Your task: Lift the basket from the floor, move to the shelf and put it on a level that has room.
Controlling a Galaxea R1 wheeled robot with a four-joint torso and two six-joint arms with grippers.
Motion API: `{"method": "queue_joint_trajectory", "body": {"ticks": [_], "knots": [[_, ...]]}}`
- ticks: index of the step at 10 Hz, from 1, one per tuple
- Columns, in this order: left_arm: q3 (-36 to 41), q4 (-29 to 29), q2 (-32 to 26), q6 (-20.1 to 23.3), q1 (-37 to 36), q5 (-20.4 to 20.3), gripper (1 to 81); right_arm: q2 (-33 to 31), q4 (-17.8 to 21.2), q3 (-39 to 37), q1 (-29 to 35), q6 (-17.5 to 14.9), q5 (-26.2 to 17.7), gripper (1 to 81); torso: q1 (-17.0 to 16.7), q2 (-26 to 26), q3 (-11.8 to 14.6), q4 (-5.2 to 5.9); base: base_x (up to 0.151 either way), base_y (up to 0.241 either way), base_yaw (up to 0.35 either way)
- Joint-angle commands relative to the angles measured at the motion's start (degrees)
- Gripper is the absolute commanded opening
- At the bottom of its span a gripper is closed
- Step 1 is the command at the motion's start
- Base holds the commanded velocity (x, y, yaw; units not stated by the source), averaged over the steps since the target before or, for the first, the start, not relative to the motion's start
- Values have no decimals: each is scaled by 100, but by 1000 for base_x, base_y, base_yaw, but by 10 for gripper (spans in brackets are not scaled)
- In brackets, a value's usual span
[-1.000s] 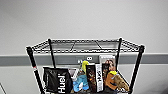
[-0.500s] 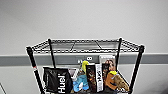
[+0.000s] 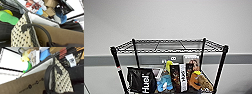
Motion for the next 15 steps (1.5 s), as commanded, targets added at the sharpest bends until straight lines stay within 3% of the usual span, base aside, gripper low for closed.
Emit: {"method": "queue_joint_trajectory", "body": {"ticks": [1,15], "knots": [[934,207,-466,-28,-668,-167,10,-436,-48,1163,911,77,-143,10,0,0,0,0,0,0,0],[3352,199,-2014,-46,-1722,-167,10,-1878,22,3494,1913,148,-81,10,-2,0,0,0,0,0,0]]}}
